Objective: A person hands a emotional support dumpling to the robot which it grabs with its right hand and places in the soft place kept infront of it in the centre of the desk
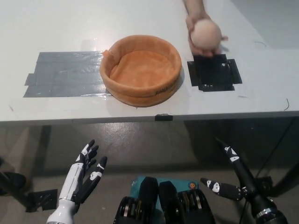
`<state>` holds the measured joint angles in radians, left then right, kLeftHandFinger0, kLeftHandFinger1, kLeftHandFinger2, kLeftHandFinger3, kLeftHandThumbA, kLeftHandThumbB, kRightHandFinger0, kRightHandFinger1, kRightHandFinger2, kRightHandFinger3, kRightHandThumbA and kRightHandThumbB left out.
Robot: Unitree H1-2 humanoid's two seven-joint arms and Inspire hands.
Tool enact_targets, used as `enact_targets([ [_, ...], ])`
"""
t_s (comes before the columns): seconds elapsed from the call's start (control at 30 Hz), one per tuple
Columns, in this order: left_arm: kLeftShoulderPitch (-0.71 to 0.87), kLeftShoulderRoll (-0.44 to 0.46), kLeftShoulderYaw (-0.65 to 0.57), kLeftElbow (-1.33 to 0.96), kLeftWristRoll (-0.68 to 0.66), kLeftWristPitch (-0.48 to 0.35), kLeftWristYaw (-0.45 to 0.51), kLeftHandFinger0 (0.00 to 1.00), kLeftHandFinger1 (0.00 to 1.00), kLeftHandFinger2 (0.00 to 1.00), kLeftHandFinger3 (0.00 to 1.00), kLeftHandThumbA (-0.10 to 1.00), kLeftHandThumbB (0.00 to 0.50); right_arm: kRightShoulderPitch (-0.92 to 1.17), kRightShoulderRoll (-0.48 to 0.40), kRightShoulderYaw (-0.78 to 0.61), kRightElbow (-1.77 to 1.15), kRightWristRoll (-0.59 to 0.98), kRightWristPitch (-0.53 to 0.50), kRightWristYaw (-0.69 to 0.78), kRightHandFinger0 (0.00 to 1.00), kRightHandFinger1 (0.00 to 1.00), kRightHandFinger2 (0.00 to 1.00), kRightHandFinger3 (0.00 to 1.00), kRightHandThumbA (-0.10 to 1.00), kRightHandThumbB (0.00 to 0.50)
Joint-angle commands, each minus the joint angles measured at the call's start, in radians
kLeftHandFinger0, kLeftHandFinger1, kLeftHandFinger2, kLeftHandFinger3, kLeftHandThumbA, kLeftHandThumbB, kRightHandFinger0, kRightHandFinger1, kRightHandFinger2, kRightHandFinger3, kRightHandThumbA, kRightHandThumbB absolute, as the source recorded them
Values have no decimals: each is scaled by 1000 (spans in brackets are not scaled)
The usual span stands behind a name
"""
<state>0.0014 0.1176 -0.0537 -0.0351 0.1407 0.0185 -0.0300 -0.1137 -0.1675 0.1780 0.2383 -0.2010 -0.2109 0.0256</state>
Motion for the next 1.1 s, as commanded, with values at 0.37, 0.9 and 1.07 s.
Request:
enact_targets([
  [0.37,16,0,4,-36,-7,-43,-1,1000,1000,1000,1000,694,0,-148,8,-116,-446,-129,181,-35,1000,1000,1000,1000,936,300],
  [0.9,-7,8,4,-50,4,-34,-3,1000,1000,1000,1000,733,0,-657,-104,-35,-62,-243,457,59,1000,1000,1000,1000,972,343],
  [1.07,-9,5,2,-58,7,-22,-3,1000,1000,1000,1000,745,0,-746,-89,-25,88,-201,480,77,1000,1000,1000,1000,907,335],
])
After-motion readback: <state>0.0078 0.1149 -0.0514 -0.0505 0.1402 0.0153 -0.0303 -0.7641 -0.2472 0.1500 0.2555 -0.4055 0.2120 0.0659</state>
